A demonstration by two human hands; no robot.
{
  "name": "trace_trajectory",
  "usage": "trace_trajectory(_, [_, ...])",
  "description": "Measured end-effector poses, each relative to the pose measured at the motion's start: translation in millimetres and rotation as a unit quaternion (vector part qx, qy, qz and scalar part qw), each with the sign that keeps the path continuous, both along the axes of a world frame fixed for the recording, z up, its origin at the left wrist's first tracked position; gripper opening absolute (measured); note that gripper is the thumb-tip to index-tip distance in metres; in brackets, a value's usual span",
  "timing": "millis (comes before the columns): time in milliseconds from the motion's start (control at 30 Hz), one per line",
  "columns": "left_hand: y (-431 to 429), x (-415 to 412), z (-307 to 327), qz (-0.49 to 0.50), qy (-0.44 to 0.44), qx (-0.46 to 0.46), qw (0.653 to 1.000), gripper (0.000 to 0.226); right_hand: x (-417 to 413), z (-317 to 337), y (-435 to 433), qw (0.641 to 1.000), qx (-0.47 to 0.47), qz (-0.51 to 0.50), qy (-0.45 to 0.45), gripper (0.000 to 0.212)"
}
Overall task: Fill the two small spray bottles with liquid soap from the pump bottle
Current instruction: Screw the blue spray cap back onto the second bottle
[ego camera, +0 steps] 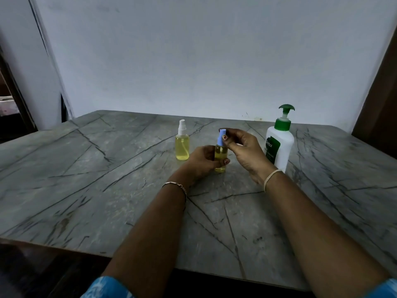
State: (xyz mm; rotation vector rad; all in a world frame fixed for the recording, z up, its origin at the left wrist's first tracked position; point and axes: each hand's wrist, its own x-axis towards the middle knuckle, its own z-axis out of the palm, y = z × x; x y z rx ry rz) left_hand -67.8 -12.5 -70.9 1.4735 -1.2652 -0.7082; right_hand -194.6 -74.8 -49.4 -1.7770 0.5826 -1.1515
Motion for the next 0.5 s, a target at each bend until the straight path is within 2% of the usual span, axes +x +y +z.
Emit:
trace_trajectory(167, [0.8, -0.6, 1.8, -0.008, 0.022, -0.001, 1.0, 0.051, -2.3, -0.7, -1.2, 0.999, 0.013, 0.039, 0.029, 0.029])
trace_trajectory(500, [3.2, -0.6, 3.5, -0.04, 0.032, 0.002, 0.999, 0.038, -1.4, -4.7, -4.3, 1.0, -0.019, 0.013, 0.015, 0.027])
